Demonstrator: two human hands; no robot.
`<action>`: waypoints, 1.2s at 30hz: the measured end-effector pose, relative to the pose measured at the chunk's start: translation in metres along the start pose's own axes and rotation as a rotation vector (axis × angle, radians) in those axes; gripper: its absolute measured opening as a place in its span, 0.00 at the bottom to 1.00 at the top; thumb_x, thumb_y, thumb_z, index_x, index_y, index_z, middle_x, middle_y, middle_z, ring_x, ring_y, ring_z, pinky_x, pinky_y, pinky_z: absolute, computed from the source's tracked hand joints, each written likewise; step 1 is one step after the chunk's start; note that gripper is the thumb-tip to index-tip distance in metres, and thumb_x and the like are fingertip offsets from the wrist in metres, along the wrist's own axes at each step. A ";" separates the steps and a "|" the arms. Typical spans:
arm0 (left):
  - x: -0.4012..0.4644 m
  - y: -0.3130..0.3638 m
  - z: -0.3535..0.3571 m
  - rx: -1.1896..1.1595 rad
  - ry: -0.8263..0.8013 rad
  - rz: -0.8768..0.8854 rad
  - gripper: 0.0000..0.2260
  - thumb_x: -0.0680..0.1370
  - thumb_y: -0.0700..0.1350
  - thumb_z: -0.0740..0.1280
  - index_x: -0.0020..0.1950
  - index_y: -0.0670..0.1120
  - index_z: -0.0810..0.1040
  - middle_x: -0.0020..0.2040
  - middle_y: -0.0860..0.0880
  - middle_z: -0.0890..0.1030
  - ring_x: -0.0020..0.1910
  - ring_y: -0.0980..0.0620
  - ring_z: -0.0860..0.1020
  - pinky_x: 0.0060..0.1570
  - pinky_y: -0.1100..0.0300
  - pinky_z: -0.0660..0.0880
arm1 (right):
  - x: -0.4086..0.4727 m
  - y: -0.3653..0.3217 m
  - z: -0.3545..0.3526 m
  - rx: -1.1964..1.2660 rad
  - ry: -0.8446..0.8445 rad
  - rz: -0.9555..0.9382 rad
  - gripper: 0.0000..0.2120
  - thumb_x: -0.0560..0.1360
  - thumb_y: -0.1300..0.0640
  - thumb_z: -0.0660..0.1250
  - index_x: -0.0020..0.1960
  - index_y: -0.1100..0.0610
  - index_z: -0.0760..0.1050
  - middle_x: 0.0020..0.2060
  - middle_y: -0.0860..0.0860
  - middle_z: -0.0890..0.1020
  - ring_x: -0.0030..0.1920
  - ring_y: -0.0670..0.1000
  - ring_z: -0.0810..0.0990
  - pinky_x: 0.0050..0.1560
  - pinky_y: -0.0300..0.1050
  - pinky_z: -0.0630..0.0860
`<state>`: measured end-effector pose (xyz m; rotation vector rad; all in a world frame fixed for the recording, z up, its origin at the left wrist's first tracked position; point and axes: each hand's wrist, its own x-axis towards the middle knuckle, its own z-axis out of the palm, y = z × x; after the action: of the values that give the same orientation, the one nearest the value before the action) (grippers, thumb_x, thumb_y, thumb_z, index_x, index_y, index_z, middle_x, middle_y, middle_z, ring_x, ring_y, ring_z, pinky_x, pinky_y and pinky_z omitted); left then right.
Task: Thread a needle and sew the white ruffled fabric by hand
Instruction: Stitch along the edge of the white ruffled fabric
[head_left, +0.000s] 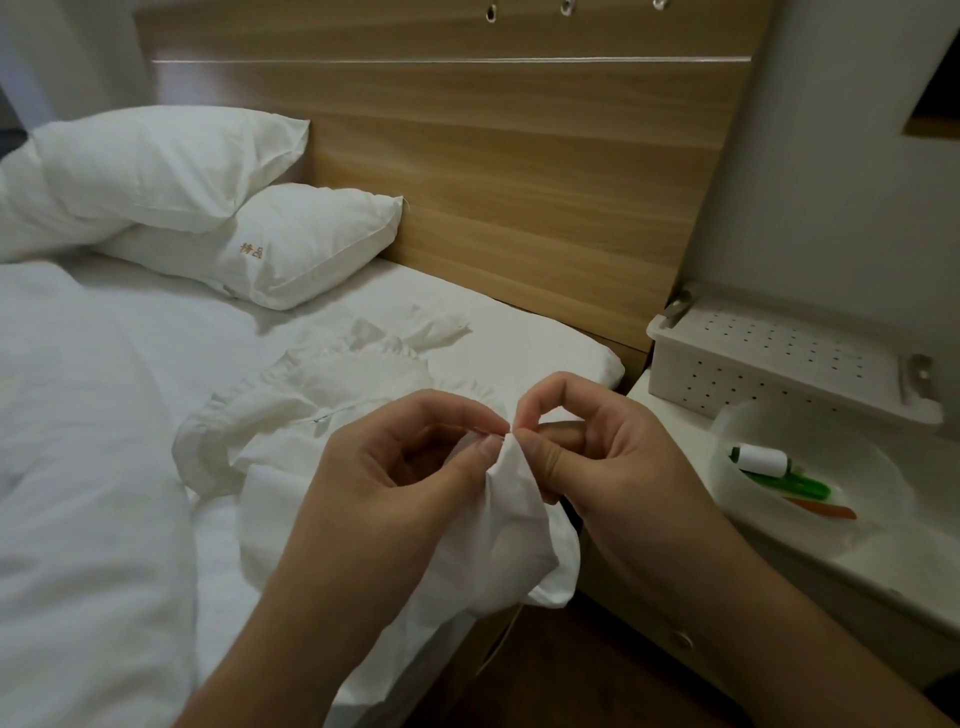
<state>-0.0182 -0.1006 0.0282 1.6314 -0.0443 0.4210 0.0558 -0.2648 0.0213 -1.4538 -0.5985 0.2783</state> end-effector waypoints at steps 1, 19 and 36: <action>0.000 0.000 0.000 0.000 0.007 0.004 0.04 0.74 0.46 0.74 0.45 0.51 0.88 0.43 0.47 0.88 0.44 0.51 0.87 0.45 0.59 0.84 | 0.000 0.000 0.000 -0.026 0.000 -0.011 0.08 0.73 0.49 0.70 0.48 0.52 0.80 0.41 0.61 0.86 0.43 0.62 0.85 0.47 0.58 0.84; 0.000 0.000 -0.001 0.014 0.008 -0.038 0.03 0.75 0.46 0.74 0.46 0.50 0.89 0.44 0.48 0.88 0.48 0.51 0.86 0.49 0.61 0.83 | -0.001 0.001 -0.008 -0.112 -0.026 -0.063 0.03 0.78 0.62 0.71 0.47 0.58 0.84 0.42 0.55 0.85 0.45 0.55 0.85 0.47 0.49 0.84; 0.002 -0.002 0.002 -0.098 0.014 -0.066 0.08 0.74 0.49 0.73 0.43 0.45 0.82 0.42 0.43 0.79 0.43 0.52 0.77 0.46 0.55 0.72 | -0.007 -0.028 -0.020 -0.446 -0.279 -0.084 0.08 0.78 0.65 0.72 0.56 0.56 0.82 0.47 0.52 0.85 0.51 0.55 0.84 0.52 0.54 0.82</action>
<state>-0.0158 -0.1019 0.0271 1.5291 -0.0010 0.3742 0.0554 -0.2888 0.0468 -1.8265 -0.9913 0.2958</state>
